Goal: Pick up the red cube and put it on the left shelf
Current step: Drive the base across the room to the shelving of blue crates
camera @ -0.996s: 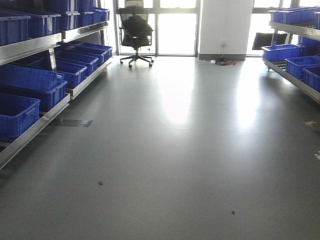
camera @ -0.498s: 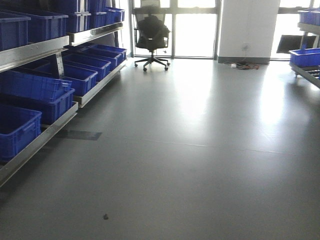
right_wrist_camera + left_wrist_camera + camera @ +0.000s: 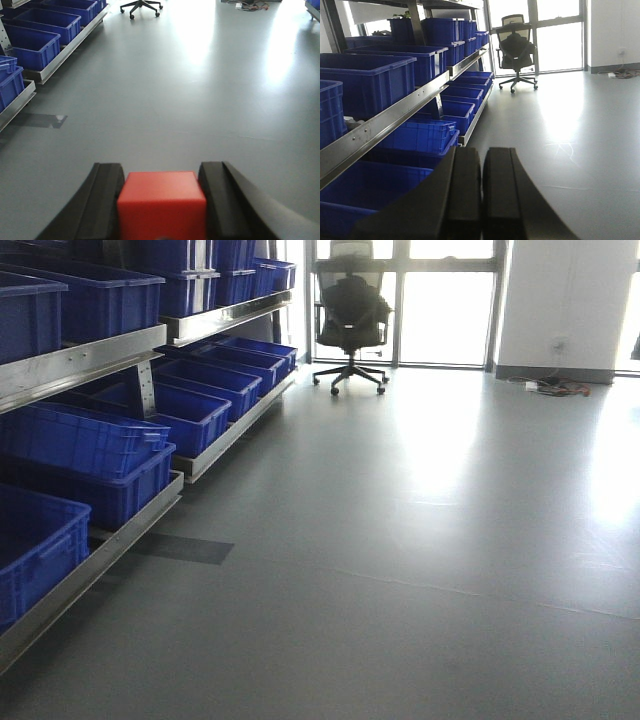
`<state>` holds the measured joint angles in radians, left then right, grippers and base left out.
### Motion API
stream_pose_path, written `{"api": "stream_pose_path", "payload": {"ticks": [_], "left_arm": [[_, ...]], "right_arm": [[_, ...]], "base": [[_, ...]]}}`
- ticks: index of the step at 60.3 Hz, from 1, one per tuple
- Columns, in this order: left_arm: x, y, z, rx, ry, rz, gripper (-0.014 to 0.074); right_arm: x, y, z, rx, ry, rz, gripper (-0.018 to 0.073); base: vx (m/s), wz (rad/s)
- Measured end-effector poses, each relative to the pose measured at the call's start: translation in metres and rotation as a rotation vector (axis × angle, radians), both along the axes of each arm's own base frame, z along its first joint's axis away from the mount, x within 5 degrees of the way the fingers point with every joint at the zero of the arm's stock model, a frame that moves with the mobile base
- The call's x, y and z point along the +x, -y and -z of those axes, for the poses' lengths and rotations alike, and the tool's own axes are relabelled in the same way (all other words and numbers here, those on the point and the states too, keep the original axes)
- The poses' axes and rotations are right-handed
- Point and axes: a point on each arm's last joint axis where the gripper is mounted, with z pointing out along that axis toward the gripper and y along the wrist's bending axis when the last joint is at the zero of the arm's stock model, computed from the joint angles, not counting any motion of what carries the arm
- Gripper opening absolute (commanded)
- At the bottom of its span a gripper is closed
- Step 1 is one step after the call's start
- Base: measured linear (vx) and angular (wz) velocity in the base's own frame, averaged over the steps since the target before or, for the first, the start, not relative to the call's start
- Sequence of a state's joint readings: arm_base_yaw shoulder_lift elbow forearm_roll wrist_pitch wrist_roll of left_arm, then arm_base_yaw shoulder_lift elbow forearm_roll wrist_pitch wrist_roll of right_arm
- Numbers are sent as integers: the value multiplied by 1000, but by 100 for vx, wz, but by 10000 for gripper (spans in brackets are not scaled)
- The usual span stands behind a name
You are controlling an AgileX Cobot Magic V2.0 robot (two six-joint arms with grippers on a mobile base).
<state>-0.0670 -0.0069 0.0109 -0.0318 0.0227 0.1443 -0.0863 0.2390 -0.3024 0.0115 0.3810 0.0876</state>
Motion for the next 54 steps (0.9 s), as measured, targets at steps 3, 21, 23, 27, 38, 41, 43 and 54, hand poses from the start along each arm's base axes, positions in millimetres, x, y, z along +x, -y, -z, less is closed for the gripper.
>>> {"api": "stream_pose_path", "payload": {"ticks": [3, 21, 23, 27, 38, 41, 43, 54], "left_arm": [[0, 0, 0, 0, 0, 0, 106], [0, 0, 0, 0, 0, 0, 106], [0, 0, 0, 0, 0, 0, 106], [0, 0, 0, 0, 0, 0, 106], [0, 0, 0, 0, 0, 0, 106], [0, 0, 0, 0, 0, 0, 106], [0, 0, 0, 0, 0, 0, 106], [0, 0, 0, 0, 0, 0, 106]], "right_arm": [[0, 0, 0, 0, 0, 0, 57], [0, 0, 0, 0, 0, 0, 57], [0, 0, 0, 0, 0, 0, 57], [0, 0, 0, 0, 0, 0, 57], [0, 0, 0, 0, 0, 0, 57], [0, 0, 0, 0, -2, 0, 57], [0, 0, 0, 0, -2, 0, 57], [0, 0, 0, 0, -2, 0, 57]], "base": [[67, 20], [65, 27], [63, 40], [62, 44], [58, 53], [55, 56], [55, 50], [52, 48]]}}
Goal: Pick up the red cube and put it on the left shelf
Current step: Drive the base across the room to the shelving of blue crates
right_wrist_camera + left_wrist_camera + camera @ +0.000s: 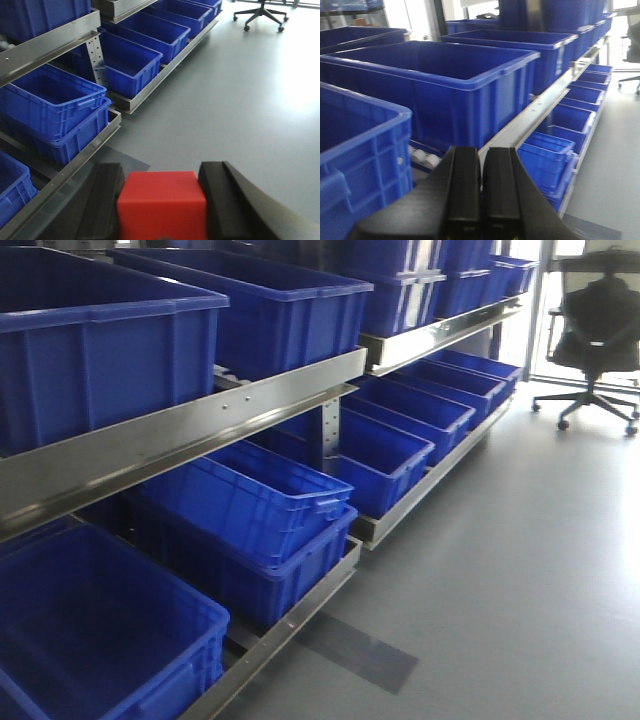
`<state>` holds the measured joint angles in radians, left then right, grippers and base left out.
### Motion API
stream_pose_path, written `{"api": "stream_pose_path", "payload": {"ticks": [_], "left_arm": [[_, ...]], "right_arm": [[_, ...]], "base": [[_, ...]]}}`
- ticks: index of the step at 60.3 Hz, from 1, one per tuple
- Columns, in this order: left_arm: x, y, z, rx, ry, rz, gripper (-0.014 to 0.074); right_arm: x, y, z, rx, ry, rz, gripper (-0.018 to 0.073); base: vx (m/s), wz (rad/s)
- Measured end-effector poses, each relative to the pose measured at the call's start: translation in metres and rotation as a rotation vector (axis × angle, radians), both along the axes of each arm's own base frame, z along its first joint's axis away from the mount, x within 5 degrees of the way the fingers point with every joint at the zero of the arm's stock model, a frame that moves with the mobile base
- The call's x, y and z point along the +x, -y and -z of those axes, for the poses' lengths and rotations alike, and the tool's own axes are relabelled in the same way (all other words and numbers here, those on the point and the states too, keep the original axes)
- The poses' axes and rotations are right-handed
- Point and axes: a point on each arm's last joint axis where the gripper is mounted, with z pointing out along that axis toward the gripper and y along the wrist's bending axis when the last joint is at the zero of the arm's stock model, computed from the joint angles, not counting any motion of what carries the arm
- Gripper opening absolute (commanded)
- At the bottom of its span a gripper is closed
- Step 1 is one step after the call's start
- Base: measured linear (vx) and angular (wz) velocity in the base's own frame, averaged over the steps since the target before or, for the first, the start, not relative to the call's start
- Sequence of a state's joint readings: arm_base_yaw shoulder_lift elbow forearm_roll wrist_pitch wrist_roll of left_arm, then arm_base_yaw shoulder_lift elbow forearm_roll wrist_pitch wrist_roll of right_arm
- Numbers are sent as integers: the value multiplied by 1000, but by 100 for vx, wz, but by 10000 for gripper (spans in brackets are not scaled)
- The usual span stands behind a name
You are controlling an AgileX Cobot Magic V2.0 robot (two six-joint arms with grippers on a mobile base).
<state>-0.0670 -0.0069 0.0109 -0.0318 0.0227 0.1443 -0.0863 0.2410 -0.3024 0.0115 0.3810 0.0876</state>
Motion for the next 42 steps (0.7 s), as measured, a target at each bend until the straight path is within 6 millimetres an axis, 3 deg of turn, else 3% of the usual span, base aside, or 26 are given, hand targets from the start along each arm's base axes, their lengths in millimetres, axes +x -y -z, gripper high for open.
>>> {"api": "stream_pose_path", "payload": {"ticks": [21, 42], "left_arm": [[0, 0, 0, 0, 0, 0, 106], [0, 0, 0, 0, 3, 0, 106]], "right_arm": [[0, 0, 0, 0, 0, 0, 57], [0, 0, 0, 0, 0, 0, 57]], "base": [[43, 53], [25, 68]]}}
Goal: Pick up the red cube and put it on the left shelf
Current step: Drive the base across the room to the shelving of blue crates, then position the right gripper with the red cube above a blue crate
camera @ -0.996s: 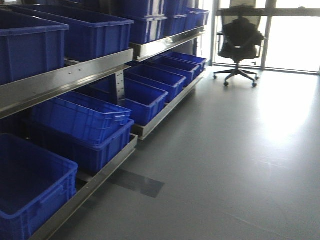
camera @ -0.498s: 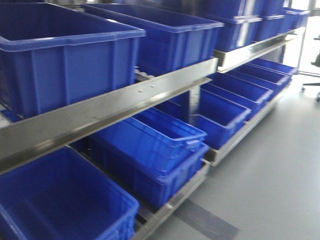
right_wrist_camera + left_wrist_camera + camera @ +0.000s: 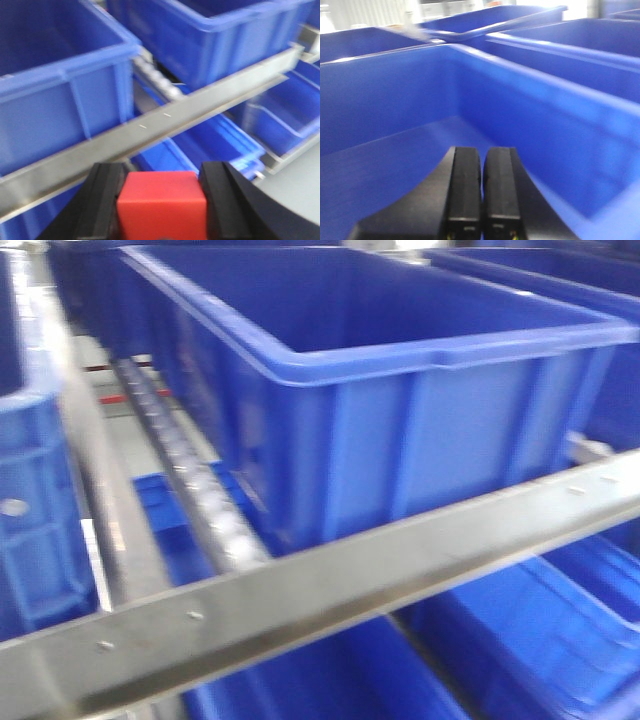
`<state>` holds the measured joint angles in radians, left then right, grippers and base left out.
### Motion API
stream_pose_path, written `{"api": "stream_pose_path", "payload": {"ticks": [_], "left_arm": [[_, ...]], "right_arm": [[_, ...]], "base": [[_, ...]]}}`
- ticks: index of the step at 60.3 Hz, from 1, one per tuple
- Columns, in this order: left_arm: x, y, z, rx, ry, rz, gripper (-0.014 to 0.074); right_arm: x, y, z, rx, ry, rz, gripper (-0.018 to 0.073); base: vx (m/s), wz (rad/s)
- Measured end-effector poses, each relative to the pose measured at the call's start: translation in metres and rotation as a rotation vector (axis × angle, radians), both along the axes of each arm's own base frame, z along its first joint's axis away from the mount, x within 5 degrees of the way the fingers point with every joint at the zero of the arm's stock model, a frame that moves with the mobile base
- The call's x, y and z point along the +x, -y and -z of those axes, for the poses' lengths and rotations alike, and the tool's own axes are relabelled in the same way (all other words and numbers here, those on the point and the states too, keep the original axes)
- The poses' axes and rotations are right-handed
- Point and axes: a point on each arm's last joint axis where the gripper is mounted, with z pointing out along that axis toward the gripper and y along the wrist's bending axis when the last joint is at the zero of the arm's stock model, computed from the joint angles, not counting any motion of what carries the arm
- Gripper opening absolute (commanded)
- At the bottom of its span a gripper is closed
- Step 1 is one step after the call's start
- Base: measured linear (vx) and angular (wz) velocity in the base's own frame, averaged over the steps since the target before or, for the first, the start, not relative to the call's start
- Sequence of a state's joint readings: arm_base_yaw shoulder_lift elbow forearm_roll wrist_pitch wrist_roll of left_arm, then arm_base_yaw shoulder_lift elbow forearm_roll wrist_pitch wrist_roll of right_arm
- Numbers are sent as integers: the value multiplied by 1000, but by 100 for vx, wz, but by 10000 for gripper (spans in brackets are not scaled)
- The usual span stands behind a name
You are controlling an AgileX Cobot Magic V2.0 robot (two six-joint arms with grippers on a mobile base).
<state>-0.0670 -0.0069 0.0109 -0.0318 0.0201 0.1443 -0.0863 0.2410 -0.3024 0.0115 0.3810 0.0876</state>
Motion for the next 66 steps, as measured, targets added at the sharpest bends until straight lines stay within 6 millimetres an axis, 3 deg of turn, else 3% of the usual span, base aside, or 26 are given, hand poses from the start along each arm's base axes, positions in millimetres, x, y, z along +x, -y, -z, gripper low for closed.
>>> {"api": "stream_pose_path", "payload": {"ticks": [40, 66], "left_arm": [[0, 0, -1, -1, 10, 0, 106], [0, 0, -1, -1, 8, 0, 106]], "right_arm": [[0, 0, 0, 0, 0, 0, 57], [0, 0, 0, 0, 0, 0, 57]], "base": [[9, 39], [-3, 3]]}}
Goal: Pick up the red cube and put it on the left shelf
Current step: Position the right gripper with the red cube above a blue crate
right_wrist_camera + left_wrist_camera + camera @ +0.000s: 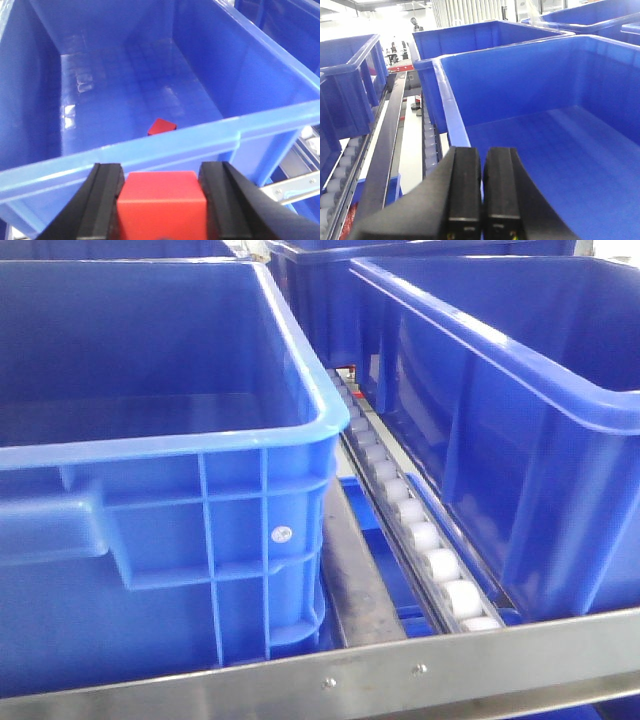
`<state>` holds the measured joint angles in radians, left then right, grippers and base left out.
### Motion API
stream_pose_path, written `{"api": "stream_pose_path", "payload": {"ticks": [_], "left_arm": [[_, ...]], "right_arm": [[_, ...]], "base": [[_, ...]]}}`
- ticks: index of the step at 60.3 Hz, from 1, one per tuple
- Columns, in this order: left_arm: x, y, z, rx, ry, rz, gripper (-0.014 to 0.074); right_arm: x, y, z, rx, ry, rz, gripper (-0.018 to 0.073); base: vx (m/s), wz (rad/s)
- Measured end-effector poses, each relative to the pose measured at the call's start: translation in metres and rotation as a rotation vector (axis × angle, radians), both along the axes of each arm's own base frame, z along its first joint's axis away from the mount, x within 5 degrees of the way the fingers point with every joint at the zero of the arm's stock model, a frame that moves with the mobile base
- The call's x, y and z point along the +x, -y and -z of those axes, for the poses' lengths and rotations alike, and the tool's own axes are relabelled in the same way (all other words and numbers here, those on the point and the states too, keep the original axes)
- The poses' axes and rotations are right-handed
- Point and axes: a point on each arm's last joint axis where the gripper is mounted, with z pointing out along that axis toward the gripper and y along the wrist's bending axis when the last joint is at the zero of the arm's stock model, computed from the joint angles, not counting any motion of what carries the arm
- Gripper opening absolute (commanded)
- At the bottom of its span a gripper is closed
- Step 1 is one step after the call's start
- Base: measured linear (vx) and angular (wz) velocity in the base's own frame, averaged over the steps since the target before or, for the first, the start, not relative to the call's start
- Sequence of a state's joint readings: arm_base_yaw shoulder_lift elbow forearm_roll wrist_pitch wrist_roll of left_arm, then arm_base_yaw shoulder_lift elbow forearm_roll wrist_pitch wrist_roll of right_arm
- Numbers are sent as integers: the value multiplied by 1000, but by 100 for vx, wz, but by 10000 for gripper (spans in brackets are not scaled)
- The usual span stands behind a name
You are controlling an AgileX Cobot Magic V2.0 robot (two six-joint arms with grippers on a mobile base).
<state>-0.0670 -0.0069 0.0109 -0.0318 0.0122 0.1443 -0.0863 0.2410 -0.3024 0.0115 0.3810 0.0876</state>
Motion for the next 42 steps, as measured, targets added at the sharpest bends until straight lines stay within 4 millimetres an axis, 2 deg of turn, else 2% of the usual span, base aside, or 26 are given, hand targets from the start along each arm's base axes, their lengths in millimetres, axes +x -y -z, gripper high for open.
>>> {"api": "stream_pose_path", "payload": {"ticks": [5, 42], "left_arm": [[0, 0, 0, 0, 0, 0, 106], [0, 0, 0, 0, 0, 0, 106]], "right_arm": [[0, 0, 0, 0, 0, 0, 57], [0, 0, 0, 0, 0, 0, 57]], "base": [[-4, -25], [-6, 10]]}}
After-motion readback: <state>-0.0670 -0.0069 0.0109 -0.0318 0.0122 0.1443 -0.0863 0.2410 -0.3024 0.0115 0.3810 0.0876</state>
